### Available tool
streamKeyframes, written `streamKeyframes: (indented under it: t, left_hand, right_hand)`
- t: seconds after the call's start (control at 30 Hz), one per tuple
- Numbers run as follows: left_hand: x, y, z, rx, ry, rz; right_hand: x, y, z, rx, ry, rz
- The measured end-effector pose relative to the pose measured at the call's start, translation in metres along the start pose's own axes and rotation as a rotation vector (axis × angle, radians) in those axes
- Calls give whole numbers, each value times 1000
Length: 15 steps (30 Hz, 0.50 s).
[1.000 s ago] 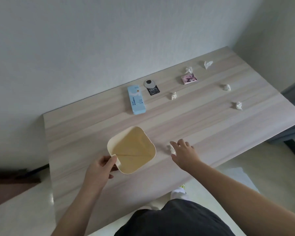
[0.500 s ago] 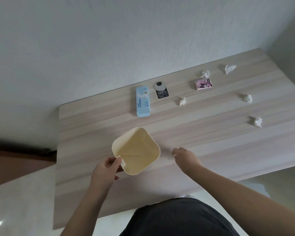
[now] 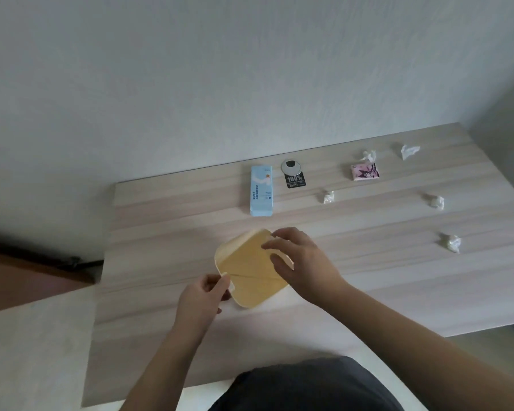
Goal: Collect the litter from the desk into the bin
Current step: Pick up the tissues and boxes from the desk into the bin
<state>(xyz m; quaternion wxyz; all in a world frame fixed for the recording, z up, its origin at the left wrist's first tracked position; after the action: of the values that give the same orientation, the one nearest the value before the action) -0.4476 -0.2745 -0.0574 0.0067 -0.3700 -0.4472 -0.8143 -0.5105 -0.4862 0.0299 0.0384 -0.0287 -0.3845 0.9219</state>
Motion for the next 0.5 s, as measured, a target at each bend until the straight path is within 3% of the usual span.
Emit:
streamKeyframes:
  t: [0.27,0.5]
  left_hand:
    - [-5,2,49,-2,6,-75]
    - [-18,-21,92,26,23,-68]
  right_hand:
    - [-25,-31,-21,110,31,26]
    - [-45,11,-13,61,66,-187]
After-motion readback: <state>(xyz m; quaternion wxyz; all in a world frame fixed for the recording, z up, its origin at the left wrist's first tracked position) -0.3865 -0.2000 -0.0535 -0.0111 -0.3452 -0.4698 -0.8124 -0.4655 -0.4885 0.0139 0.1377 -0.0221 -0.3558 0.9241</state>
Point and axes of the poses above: each hand's wrist, its own x-axis away from the middle knuckle, its own z-axis out of the back of the hand, y = z × x, the point moved 10 cm from there along -x, towards the middle knuckle, and after that the axes turned 11 degrees about -y, right-handed, at the moved point
